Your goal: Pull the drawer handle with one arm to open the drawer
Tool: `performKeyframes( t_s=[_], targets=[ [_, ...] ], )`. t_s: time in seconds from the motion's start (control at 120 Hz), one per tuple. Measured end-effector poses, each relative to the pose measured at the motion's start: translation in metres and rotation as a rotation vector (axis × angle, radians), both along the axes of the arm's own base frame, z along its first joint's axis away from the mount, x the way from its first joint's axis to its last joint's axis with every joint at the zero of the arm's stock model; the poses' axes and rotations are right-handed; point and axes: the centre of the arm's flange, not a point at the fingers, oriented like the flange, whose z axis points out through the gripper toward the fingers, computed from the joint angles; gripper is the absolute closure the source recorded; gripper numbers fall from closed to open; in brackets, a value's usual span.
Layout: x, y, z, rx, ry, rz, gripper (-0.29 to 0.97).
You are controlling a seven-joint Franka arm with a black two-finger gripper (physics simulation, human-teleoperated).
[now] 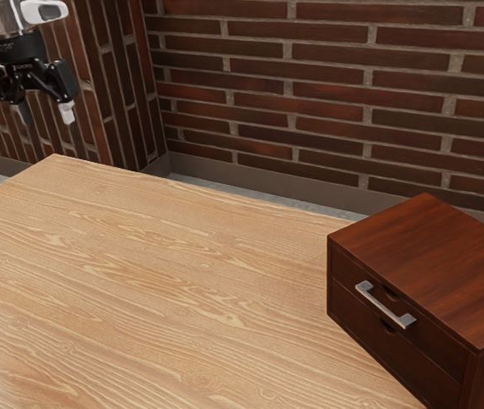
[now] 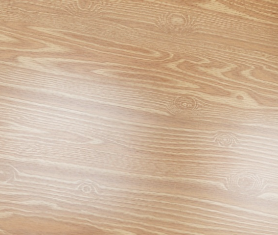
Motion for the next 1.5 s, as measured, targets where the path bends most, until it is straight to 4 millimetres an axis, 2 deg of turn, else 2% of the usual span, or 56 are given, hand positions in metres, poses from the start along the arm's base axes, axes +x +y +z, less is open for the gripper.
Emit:
performKeyframes(
  t_s=[0.1,0.225,0.25,0.317,0.375,0.433,0.583,0.633,0.683,0.8,0.858,0.95,1.067,1.133,1.2,1.242,1.358,1.408,1.5],
  targets=[
    [0.007,-0.006,0.005,0.010,-0.054,-0.018,0.00],
    [0.016,-0.030,0.009,0.017,-0.095,-0.072,0.00],
    [0.016,-0.035,0.015,0.019,-0.110,-0.083,0.00],
    [0.004,-0.047,0.066,0.050,-0.209,-0.107,0.00],
    [-0.021,-0.049,0.118,0.071,-0.310,-0.103,0.00],
    [-0.038,-0.055,0.142,0.083,-0.351,-0.088,0.00],
    [-0.044,-0.125,0.144,0.081,-0.314,-0.122,0.00],
    [-0.045,-0.135,0.135,0.073,-0.277,-0.100,0.00],
    [-0.055,-0.147,0.130,0.075,-0.247,-0.064,0.00],
    [-0.084,-0.160,0.138,0.083,-0.231,0.044,0.00],
    [-0.093,-0.191,0.137,0.065,-0.222,0.004,0.00],
    [-0.090,-0.226,0.118,0.056,-0.178,-0.030,0.00],
    [-0.096,-0.229,0.103,0.060,-0.166,0.044,0.00],
    [-0.095,-0.238,0.090,0.066,-0.159,0.078,0.00],
    [-0.090,-0.268,0.062,0.076,-0.130,0.080,0.00],
    [-0.079,-0.287,0.028,0.082,-0.086,0.089,0.00],
    [-0.065,-0.315,-0.045,0.043,-0.035,0.151,0.00],
    [-0.062,-0.322,-0.061,0.015,-0.036,0.199,0.01],
    [-0.058,-0.331,-0.075,-0.056,-0.031,0.295,0.05]
  ],
)
